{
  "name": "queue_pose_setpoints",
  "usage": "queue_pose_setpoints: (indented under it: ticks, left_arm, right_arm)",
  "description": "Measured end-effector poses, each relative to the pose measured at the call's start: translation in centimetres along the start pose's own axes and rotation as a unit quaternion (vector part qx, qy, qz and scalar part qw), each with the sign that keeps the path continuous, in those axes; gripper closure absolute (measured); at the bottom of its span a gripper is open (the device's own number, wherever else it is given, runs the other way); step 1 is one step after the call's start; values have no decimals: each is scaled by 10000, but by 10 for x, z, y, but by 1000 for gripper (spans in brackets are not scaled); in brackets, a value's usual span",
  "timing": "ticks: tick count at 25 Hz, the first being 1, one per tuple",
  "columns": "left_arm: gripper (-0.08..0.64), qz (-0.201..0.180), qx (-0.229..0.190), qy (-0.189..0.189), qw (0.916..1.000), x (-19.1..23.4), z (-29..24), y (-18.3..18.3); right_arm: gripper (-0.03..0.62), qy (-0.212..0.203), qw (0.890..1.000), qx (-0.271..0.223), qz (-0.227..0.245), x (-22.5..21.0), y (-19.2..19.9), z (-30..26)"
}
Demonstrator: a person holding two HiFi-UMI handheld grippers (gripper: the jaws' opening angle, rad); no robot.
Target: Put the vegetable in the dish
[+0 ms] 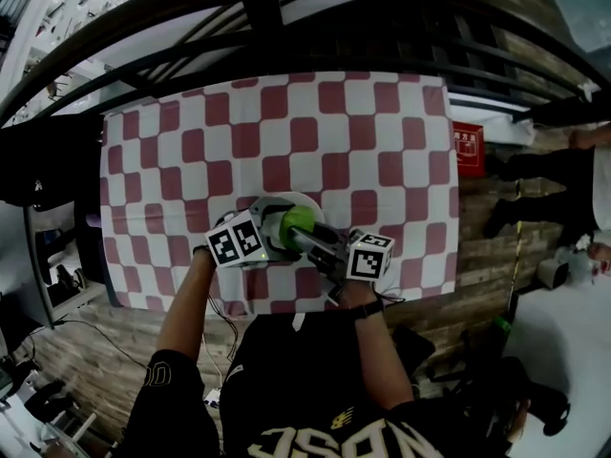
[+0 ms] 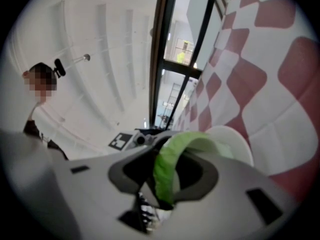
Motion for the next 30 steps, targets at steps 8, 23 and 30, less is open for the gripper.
queue_pose_setpoints:
  ticks: [8, 23, 30]
  left_arm:
    - [91, 75, 673, -316, 9972, -4, 12, 14]
    - [95, -2119, 3054, -1634, 9139, -7, 3, 5]
    - [95, -2889, 3739, -1910, 8604, -11, -18, 3]
  right_arm:
    - [442, 126, 9992, 374, 15, 2, 11, 7]
    - [442, 1194, 9790, -1546, 593, -9, -59, 71]
    - [442, 1418, 9656, -2051, 735, -2, -68, 89]
Point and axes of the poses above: the fingertips, and each gripper's own axes: z backward along the fingers, x to its left, y out of its underside, the point moved 5 cm from there along z, backward along the fingers, and after that the axes turned 8 degrees about z, right-handed, at the moved point
